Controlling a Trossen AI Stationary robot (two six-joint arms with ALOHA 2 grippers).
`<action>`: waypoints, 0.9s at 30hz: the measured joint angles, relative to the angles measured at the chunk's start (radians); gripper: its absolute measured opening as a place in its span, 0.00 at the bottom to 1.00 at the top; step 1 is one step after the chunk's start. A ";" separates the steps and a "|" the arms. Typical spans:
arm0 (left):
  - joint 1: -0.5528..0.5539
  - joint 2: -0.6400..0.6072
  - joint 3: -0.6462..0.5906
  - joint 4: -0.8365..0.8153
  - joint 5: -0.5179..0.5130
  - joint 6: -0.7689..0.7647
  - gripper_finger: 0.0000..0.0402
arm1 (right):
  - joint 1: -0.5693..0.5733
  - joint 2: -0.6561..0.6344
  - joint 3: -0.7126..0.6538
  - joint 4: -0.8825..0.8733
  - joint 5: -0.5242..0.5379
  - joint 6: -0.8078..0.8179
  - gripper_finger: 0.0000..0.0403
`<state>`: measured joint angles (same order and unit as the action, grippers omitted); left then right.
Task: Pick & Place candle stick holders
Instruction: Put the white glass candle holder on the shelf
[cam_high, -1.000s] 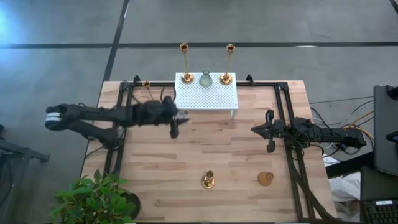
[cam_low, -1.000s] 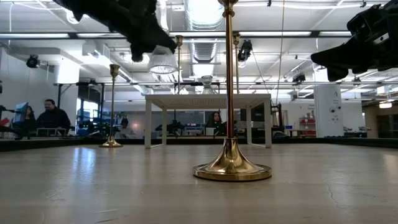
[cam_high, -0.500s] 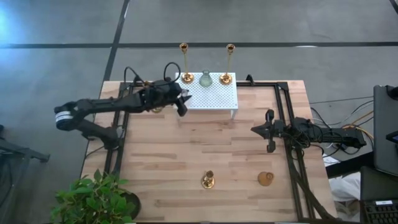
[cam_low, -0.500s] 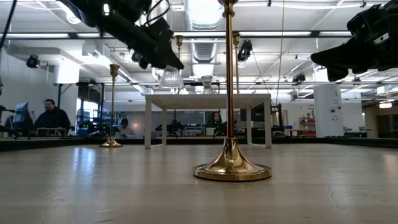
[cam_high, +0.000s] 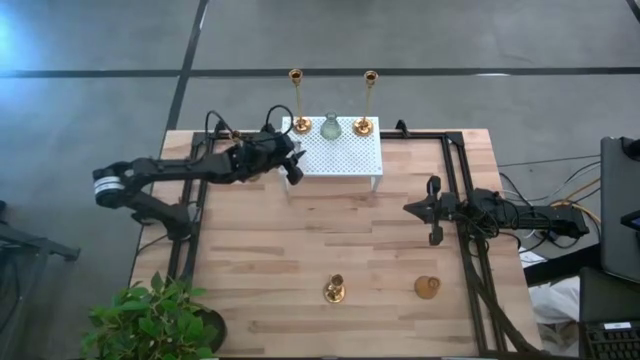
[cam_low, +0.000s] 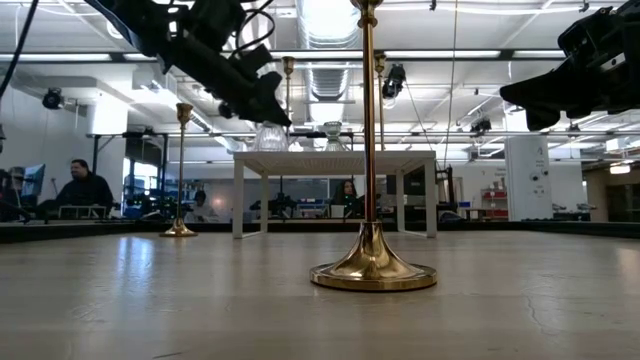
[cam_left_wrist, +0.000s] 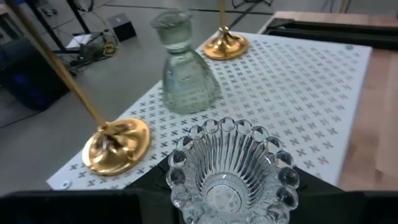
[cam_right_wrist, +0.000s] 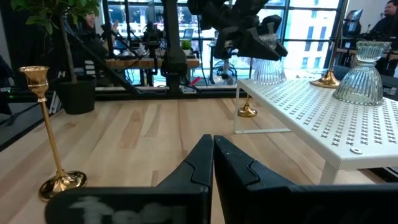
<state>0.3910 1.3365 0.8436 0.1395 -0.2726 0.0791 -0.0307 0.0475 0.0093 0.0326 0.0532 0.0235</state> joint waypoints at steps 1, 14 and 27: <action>0.002 -0.002 0.000 0.001 -0.001 -0.003 0.32 | 0.000 0.000 0.000 0.000 0.000 0.000 0.02; 0.023 -0.007 -0.062 0.079 0.010 -0.095 0.32 | 0.000 0.000 0.000 0.000 0.000 0.000 0.02; 0.028 -0.011 -0.064 0.078 0.024 -0.125 0.33 | 0.000 0.000 0.000 0.000 0.000 0.002 0.02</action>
<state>0.4191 1.3251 0.7792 0.2178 -0.2481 -0.0460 -0.0307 0.0477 0.0093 0.0326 0.0536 0.0250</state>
